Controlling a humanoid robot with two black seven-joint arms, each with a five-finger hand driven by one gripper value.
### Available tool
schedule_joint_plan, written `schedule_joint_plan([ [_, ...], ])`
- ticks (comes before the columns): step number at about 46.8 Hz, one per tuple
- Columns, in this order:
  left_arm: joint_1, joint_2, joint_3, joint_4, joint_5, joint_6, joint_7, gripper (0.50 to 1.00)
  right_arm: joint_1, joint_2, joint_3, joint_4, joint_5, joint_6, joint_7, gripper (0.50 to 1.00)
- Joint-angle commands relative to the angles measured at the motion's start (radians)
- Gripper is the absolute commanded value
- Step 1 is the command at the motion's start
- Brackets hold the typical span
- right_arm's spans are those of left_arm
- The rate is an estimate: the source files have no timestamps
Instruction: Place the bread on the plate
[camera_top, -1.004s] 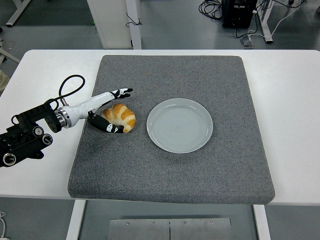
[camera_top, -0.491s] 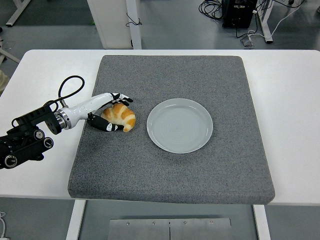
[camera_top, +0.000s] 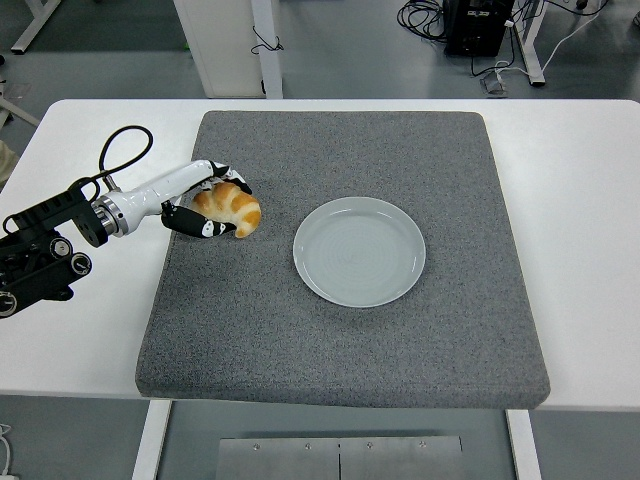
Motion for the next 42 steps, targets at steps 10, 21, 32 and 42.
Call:
schedule_joint_plan([
  [10,-0.148,0.044,0.003,-0.001,-0.016,-0.05,0.0,0.5,0.001,0.0,0.0,0.0,0.0,0.0,0.0,1.0],
  [21,-0.259,0.063,0.01,0.0,-0.017,-0.098,0.001,0.5,0.001,0.0,0.0,0.0,0.0,-0.002,0.0,1.0],
  [32,-0.364,0.063,0.013,0.003,-0.016,-0.145,0.005,0.5,-0.001,0.0,0.0,0.0,0.0,0.0,0.0,1.0],
  [42,-0.412,0.061,0.026,0.003,0.0,-0.167,0.005,0.5,0.001,0.0,0.0,0.0,0.0,0.0,0.0,1.0],
])
